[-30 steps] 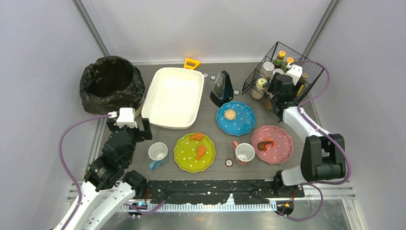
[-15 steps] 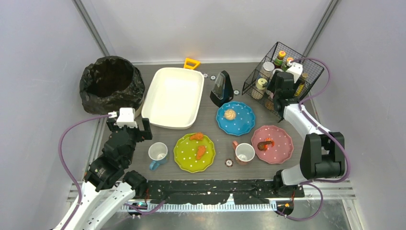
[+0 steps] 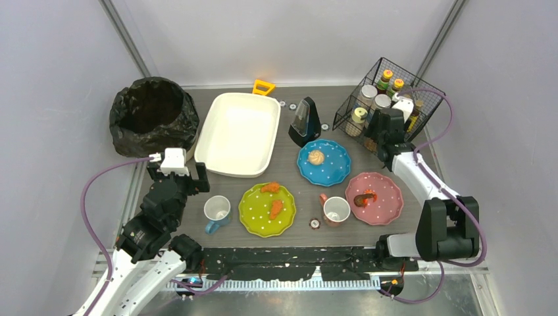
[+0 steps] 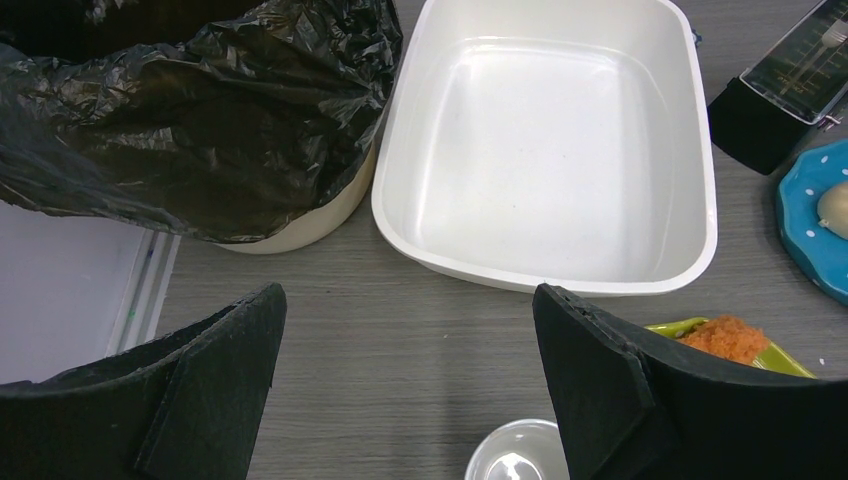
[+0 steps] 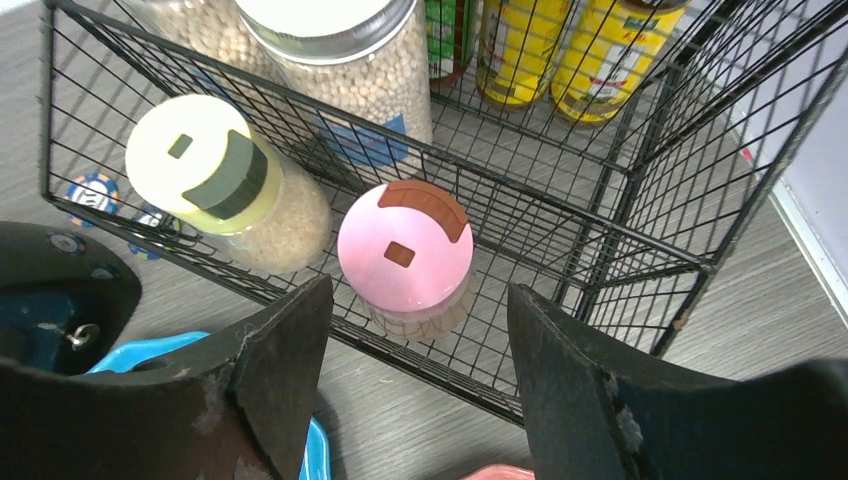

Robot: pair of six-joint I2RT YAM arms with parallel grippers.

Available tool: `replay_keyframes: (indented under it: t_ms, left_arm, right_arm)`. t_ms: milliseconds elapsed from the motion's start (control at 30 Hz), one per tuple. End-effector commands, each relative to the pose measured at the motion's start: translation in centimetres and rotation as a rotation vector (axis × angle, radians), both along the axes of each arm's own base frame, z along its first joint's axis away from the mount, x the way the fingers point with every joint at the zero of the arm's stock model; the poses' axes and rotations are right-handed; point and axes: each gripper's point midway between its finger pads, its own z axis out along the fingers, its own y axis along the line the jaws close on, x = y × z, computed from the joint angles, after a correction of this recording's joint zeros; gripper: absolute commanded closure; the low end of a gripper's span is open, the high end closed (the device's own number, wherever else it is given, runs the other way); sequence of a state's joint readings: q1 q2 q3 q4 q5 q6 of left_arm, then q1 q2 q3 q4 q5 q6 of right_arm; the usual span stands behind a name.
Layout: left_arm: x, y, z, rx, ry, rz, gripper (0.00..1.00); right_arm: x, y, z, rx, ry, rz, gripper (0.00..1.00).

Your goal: Clear the kitchen counter

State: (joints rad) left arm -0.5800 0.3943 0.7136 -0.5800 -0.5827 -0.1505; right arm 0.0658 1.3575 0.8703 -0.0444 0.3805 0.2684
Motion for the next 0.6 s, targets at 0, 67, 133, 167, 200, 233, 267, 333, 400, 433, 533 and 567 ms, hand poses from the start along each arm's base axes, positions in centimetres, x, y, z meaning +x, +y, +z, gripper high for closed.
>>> replay_keyframes:
  t_ms: [0, 67, 133, 167, 200, 233, 267, 333, 400, 433, 533, 567]
  left_arm:
    - [0.5, -0.3, 0.8, -0.024, -0.032, 0.002, 0.05]
    - [0.4, -0.3, 0.8, -0.024, -0.031, 0.002, 0.05]
    - [0.4, -0.2, 0.8, -0.024, -0.031, 0.002, 0.05]
    - [0.4, -0.2, 0.7, -0.023, -0.031, 0.003, 0.05]
    - [0.4, -0.2, 0.7, -0.023, -0.03, 0.004, 0.05]
    - [0.4, -0.2, 0.7, -0.023, -0.031, 0.005, 0.05]
    - [0.4, -0.2, 0.7, -0.022, -0.031, 0.003, 0.05]
    - [0.4, -0.2, 0.7, -0.022, -0.031, 0.005, 0.05]
    - [0.5, -0.2, 0.7, -0.02, -0.029, 0.007, 0.05]
    - [0.5, -0.2, 0.7, -0.02, -0.029, 0.007, 0.05]
    - [0.5, -0.1, 0.6, -0.018, -0.028, 0.009, 0.05]
    - [0.5, -0.2, 0.6, -0.018, -0.028, 0.008, 0.05]
  right_arm:
    - [0.0, -0.1, 3.8, -0.011, -0.097, 0.003, 0.3]
    - [0.2, -0.2, 3.6, -0.019, -0.093, 0.001, 0.3]
    - [0.4, -0.3, 3.2, -0.025, -0.081, -0.004, 0.3]
    - [0.6, -0.4, 3.3, -0.028, -0.084, -0.007, 0.3]
    - [0.8, -0.4, 2.9, -0.029, -0.075, -0.009, 0.3]
    - [1.1, -0.4, 3.0, -0.027, -0.082, -0.008, 0.3]
    - [1.3, -0.3, 2.6, -0.026, -0.072, -0.005, 0.3]
    - [1.9, -0.1, 2.4, -0.023, -0.064, 0.0, 0.3]
    - [2.4, -0.1, 2.2, -0.019, -0.058, -0.001, 0.3]
    - [2.7, -0.1, 2.3, -0.018, -0.069, -0.001, 0.31]
    - [3.5, 0.1, 2.1, -0.015, -0.083, 0.001, 0.36]
    - [3.7, 0.1, 2.2, -0.016, -0.085, 0.004, 0.41]
